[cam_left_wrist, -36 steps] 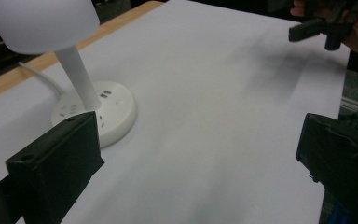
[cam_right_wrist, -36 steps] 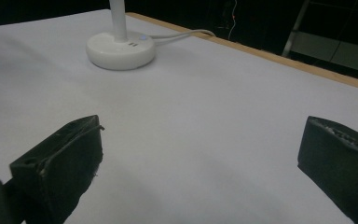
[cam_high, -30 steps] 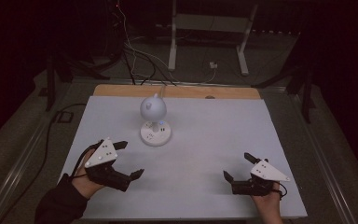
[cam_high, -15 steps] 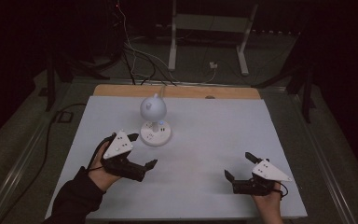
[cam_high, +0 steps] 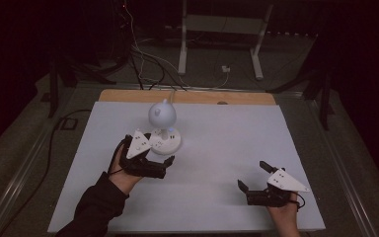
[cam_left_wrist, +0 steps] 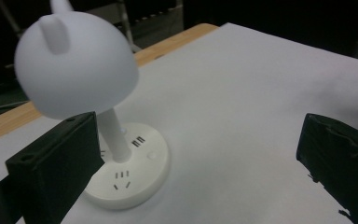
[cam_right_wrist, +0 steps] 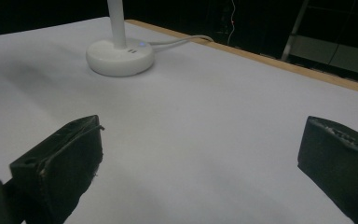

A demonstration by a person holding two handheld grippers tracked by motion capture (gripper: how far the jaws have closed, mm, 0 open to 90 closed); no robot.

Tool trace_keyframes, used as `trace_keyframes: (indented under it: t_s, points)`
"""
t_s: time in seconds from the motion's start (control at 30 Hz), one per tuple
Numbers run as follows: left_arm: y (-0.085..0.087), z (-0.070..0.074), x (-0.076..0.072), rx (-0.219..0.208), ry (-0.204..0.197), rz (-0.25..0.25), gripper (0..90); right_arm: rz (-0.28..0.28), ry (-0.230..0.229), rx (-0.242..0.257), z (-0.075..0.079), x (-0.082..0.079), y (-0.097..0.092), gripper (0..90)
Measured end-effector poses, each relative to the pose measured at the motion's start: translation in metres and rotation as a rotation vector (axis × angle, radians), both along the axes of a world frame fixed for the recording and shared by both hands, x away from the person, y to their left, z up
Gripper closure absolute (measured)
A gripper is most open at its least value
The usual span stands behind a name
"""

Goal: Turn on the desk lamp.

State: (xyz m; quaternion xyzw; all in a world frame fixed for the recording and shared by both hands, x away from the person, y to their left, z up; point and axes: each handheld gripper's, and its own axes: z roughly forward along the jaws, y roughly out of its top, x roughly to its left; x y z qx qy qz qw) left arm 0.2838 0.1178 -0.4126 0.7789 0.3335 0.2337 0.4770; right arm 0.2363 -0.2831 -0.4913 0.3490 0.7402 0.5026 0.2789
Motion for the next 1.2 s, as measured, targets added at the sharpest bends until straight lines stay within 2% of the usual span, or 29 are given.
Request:
trace_keyframes:
  t_s: [0.2,0.37,0.53,0.77,1.03,1.17,1.2]
  points:
    - [-0.004,-0.006,0.010,-0.031,0.023,0.029,0.3,-0.001,0.000,0.004,0.000,0.000,-0.001,0.0]
    - [-0.010,-0.016,0.019,-0.028,0.050,0.035,0.3,0.003,-0.001,0.006,0.000,0.001,-0.001,0.0]
    - [-0.018,-0.027,0.026,-0.025,0.052,0.042,0.3,0.001,-0.001,0.008,0.000,0.001,-0.002,0.0]
    - [-0.027,-0.040,0.035,-0.045,0.098,0.050,0.3,0.001,0.002,0.014,0.000,0.001,-0.002,0.0]
    - [-0.043,-0.060,0.050,-0.006,0.138,0.102,0.4,0.006,0.003,0.018,0.000,0.001,-0.003,0.0]
    - [-0.046,-0.064,0.054,0.015,0.131,0.114,0.4,0.006,0.001,0.023,0.001,0.001,-0.004,0.0]
    - [-0.047,-0.067,0.056,0.020,0.129,0.134,0.5,0.007,0.002,0.023,0.001,0.000,-0.004,0.0]
